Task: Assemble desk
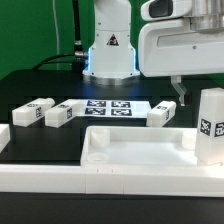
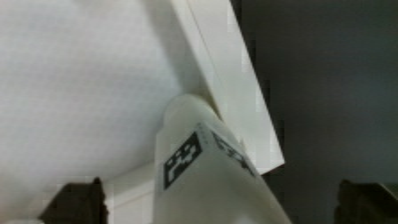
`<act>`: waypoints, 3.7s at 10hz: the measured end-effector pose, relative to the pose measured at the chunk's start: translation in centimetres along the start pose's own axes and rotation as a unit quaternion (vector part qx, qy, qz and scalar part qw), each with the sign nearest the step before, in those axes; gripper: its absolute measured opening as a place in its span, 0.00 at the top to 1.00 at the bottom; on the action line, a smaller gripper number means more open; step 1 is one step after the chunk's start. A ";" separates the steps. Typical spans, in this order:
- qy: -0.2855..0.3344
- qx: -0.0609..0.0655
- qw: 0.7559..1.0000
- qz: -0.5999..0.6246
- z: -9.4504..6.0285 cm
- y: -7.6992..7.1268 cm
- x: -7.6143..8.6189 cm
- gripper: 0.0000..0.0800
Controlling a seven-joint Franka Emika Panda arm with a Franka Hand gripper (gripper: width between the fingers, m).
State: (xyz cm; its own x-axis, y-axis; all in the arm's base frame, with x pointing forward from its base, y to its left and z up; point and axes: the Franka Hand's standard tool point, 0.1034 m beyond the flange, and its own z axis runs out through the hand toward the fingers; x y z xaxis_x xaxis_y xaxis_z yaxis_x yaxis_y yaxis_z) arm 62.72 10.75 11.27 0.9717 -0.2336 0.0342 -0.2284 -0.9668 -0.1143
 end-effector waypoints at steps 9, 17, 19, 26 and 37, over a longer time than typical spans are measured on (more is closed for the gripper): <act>-0.003 -0.018 0.959 -0.282 0.0 0.1 0.6 0.53; 0.002 -0.016 0.995 -0.095 0.0 0.3 0.7 0.64; 0.003 -0.015 1.000 -0.004 0.0 0.3 0.7 0.64; -0.003 -0.004 0.950 0.312 0.1 0.4 0.5 0.64; -0.004 -0.009 0.996 0.089 0.3 0.2 0.5 0.19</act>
Offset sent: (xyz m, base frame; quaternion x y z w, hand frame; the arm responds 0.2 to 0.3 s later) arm 0.0131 -0.0022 0.0007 -0.0203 -0.0167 -0.2218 0.9747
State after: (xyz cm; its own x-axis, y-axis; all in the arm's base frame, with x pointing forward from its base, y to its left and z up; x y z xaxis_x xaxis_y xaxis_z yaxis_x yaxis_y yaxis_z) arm 63.17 10.50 10.99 0.9161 -0.4009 0.0067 -0.3983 -0.9119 -0.0993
